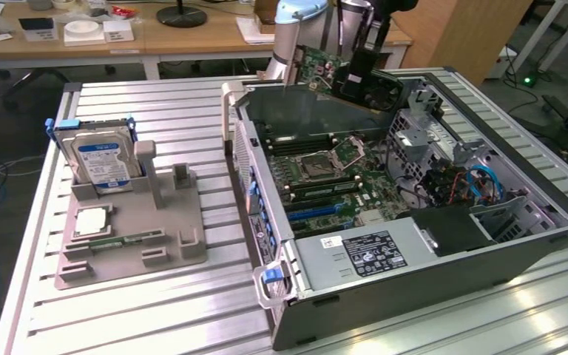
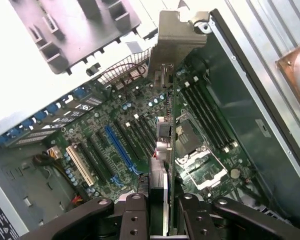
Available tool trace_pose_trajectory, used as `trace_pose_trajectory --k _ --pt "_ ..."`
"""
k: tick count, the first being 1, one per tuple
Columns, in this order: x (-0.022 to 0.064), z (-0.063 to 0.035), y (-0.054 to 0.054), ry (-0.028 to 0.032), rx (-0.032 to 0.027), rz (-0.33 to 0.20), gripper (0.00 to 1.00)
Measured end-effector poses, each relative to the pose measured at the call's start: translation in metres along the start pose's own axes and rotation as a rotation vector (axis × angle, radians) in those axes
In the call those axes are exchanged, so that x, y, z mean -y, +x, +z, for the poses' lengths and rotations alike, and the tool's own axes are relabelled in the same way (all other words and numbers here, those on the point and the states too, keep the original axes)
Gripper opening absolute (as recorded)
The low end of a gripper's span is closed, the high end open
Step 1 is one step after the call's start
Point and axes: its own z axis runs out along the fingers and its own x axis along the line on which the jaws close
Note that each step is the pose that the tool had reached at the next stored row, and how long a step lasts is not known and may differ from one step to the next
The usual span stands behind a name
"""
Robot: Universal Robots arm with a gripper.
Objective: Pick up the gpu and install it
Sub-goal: 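Insert the gpu into the slot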
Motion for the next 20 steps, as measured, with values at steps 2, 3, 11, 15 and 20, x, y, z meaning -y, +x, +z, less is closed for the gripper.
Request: trace_pose_trajectory --k 2,3,11,15,20 --pt "0.0000 0.0000 0.0000 -0.0006 -0.0019 -0.027 0.27" --pt "0.0000 0.0000 0.0000 -0.0009 -0.0028 -0.041 0.27" --pt "0.0000 0.0001 0.0000 -0.0043 -0.0137 -0.204 0.27" --pt "0.0002 0.0013 0.0000 -0.0025 -0.0177 -0.287 0.27" --pt "0.0003 0.0039 0.0000 0.0126 -0.0162 -0.356 0.27"
